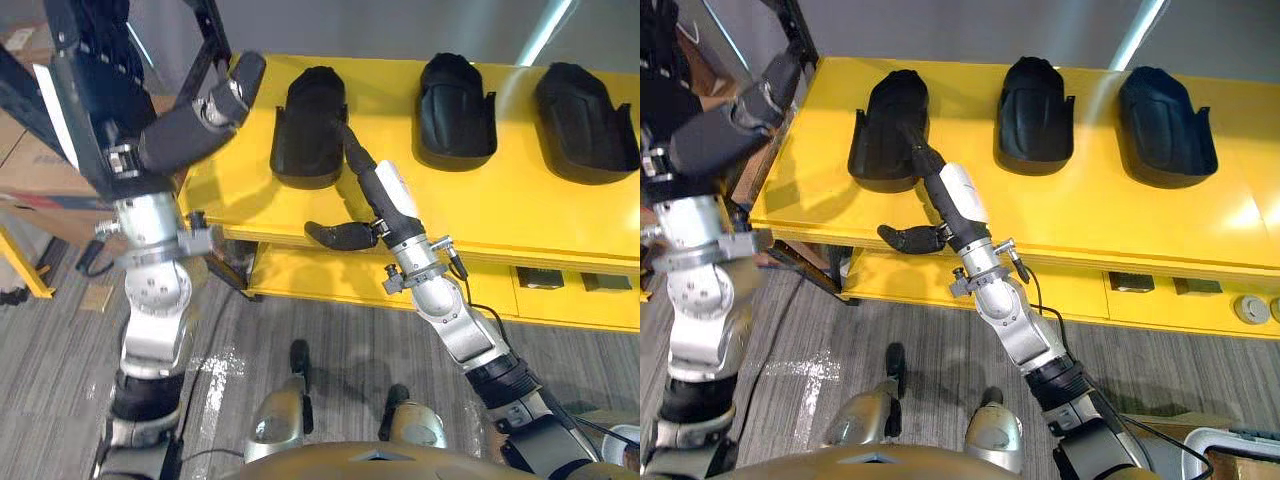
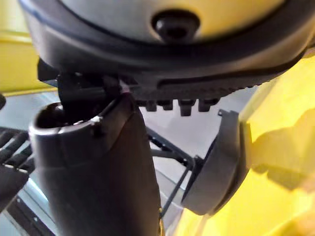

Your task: Walk over and take three plastic housings, then place them on the shelf

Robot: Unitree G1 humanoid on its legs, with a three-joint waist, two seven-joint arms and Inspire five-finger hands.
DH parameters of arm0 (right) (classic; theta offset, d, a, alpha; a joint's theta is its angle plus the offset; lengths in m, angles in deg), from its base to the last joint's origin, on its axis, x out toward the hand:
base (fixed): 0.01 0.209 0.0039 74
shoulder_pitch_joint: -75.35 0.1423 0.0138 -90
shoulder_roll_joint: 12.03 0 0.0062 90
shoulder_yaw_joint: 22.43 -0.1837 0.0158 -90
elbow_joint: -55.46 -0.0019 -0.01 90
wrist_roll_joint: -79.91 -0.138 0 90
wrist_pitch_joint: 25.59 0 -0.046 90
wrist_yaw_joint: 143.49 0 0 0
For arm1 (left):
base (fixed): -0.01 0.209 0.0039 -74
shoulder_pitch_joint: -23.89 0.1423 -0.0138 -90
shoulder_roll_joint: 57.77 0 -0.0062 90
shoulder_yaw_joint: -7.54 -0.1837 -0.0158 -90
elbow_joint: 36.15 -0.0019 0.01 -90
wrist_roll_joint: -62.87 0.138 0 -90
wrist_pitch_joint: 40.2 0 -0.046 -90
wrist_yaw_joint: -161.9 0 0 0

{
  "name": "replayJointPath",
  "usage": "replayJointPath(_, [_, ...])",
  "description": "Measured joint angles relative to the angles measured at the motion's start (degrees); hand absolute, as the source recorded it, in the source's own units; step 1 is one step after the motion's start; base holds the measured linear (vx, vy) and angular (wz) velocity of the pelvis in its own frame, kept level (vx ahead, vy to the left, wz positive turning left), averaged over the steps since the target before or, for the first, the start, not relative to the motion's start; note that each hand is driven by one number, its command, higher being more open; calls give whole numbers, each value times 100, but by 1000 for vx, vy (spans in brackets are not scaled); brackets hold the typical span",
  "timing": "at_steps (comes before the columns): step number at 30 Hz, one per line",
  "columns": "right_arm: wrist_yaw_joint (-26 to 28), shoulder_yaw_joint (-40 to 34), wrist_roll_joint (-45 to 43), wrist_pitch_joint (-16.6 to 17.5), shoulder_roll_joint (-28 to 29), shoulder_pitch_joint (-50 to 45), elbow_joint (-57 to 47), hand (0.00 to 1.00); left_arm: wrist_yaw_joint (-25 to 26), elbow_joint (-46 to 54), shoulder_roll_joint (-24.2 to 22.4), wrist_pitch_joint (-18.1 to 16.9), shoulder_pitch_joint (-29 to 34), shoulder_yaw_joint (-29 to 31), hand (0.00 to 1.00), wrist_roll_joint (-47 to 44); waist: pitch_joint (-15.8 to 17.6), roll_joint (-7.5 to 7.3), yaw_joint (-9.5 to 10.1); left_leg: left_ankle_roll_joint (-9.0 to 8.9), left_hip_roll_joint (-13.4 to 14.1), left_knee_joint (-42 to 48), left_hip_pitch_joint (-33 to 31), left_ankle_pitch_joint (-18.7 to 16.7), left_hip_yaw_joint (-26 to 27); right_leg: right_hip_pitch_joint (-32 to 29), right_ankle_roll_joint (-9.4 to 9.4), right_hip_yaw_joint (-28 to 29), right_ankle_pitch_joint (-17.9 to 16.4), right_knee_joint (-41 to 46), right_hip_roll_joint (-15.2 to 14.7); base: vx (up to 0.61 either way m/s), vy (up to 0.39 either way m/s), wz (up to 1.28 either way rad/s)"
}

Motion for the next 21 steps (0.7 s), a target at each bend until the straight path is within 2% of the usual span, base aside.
replayJointPath(2, [-319,6,325,5,16,147,237,100,-109,3,-152,-115,316,-12,100,-49,0,0,109,-9,10,0,-20,10,-40,0,-4,-35,-3,9,11,-12,-63,11])
replayJointPath(4, [-542,0,614,-3,10,282,322,100,-179,51,-259,-235,605,-49,100,-200,0,0,137,2,9,0,-102,14,-131,-19,-9,-126,-6,11,20,-8,-62,19])
replayJointPath(7, [-778,8,770,-37,21,450,466,100,-270,87,-370,-264,905,-118,100,-275,2,-1,271,12,17,1,-190,27,-168,-82,-15,-153,-10,15,41,2,-57,10])
replayJointPath(9, [-873,15,879,-121,27,605,714,100,-375,87,-428,-384,1093,-135,100,-464,8,-6,302,19,9,1,-207,35,-200,-80,-26,-178,-18,19,40,23,-69,10])
replayJointPath(12, [-1192,-2,1097,-420,21,693,1032,100,-474,96,-531,-490,1290,-245,100,-648,19,-16,427,-1,3,1,-227,52,-263,-63,-61,-249,-47,33,42,25,-65,10])
replayJointPath(16, [-1568,-18,1312,-666,44,1148,1519,100,-596,166,-655,-501,1565,-288,100,-733,142,-76,446,13,12,1,-240,41,-312,-72,-79,-292,-113,102,47,11,-81,6])
replayJointPath(21, [-1835,-13,1314,-730,21,1559,1807,100,-786,167,-722,-497,1732,-326,100,-939,273,-108,504,26,26,2,-324,54,-337,-153,-93,-336,-142,152,52,8,-67,6])
